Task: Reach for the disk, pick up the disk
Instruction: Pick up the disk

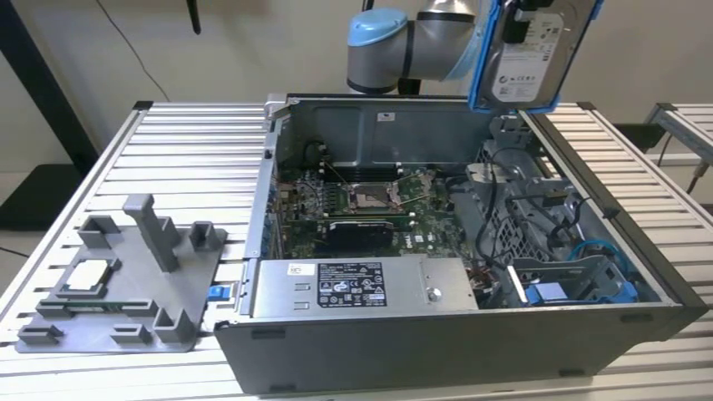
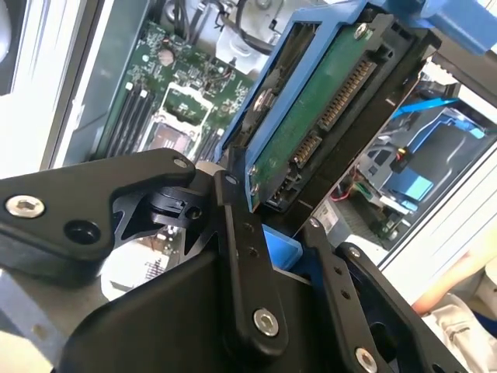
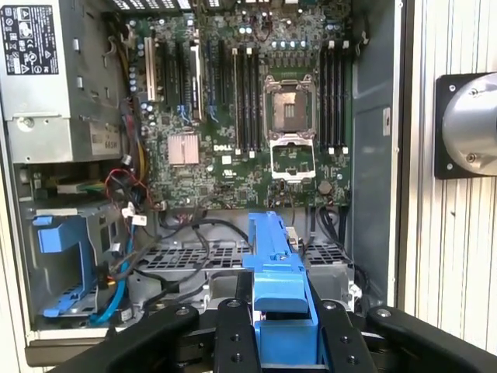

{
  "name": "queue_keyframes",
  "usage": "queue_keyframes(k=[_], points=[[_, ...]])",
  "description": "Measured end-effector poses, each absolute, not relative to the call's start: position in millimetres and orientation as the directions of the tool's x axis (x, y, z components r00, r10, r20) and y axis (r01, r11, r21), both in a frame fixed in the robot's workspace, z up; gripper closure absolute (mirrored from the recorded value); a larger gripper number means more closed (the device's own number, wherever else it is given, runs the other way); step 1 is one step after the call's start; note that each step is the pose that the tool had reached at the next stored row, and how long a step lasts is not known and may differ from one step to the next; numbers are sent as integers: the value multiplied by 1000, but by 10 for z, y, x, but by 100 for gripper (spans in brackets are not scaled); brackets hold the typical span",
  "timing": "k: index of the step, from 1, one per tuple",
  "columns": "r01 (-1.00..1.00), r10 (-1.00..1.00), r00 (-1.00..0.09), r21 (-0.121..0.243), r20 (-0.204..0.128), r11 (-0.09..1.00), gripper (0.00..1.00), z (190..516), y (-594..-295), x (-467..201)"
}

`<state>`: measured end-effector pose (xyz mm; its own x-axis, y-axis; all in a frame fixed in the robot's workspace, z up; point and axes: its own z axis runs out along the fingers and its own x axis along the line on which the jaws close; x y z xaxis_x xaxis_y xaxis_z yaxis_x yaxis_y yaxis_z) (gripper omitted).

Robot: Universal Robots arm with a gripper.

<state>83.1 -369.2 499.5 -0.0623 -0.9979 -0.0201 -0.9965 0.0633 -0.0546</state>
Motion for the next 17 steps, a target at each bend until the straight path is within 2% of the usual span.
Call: queue_keyframes(k=[17], points=[[-997, -998, -62, -55, -20, 63, 100, 4990, -3693, 907]])
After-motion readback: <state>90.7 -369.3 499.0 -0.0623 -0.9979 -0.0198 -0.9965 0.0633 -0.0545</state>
